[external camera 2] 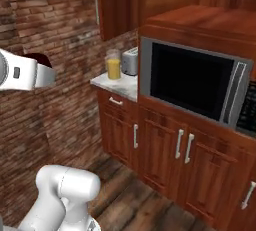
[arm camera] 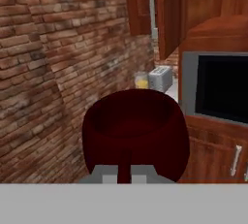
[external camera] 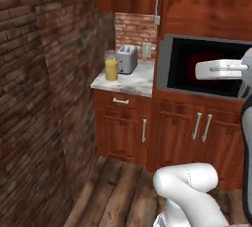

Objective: There is a tray on the dining counter. Grab the cup, mug, and pitcher and place them on the tray. The pitcher may be placed next to the tray if it cannot fit the tray.

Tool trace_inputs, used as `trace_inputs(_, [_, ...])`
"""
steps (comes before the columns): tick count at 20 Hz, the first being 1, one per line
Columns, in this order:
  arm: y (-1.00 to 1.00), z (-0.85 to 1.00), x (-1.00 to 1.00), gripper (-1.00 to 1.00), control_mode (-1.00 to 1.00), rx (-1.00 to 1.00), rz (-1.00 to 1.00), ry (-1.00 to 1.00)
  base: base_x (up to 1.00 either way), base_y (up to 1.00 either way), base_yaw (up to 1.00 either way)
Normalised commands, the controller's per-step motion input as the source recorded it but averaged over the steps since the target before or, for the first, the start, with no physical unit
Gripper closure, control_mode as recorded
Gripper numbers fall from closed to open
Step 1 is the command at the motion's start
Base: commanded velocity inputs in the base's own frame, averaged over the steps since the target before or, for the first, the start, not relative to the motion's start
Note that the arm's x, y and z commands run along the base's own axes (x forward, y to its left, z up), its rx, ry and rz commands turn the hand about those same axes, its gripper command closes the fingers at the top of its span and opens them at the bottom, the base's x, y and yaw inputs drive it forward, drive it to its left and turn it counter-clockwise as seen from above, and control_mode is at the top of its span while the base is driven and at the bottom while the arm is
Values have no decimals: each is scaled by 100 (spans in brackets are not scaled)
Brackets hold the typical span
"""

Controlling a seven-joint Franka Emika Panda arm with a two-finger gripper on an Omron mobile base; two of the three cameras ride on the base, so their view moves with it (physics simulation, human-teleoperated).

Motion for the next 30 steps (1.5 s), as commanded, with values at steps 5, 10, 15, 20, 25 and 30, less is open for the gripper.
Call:
trace_inputs(5, [0, 0, 0, 100, 100, 0, 0, 0, 0, 0, 100])
trace_inputs(10, [0, 0, 0, 100, 100, 0, 0, 0, 0, 0, 100])
trace_inputs(15, [0, 0, 0, 100, 100, 0, 0, 0, 0, 0, 100])
trace_inputs(20, [0, 0, 0, 100, 100, 0, 0, 0, -6, 0, 100])
trace_inputs(25, [0, 0, 0, 100, 100, 0, 0, 0, -4, 0, 100])
trace_inputs(30, [0, 0, 0, 100, 100, 0, 0, 0, 0, -1, 100])
